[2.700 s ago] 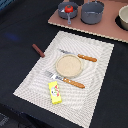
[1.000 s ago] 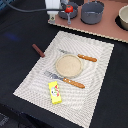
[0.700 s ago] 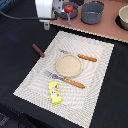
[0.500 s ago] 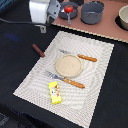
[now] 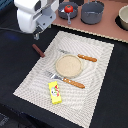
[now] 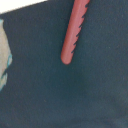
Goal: Interact with the objects in diverse but meaningful ways.
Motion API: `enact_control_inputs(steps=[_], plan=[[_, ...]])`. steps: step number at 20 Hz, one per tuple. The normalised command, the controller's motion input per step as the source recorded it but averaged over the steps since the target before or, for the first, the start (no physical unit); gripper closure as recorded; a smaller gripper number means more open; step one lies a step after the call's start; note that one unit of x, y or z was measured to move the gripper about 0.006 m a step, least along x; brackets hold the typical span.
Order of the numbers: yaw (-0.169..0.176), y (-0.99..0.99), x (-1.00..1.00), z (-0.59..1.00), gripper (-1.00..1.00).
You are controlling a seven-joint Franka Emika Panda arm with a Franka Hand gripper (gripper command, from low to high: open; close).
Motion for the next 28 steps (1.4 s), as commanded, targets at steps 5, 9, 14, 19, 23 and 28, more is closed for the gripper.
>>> enact_control_inputs(steps=[5,9,14,19,23,28], plan=[[-0.009,0.0,-0.3,-0.54,-1.0],[-0.007,0.0,-0.3,-0.55,-1.0],[-0.017,0.0,-0.39,-0.47,-1.0],[-0.07,0.0,-0.44,-0.33,-1.0],[-0.087,0.0,-0.5,-0.3,-1.0],[-0.015,0.03,-0.56,-0.33,-1.0]])
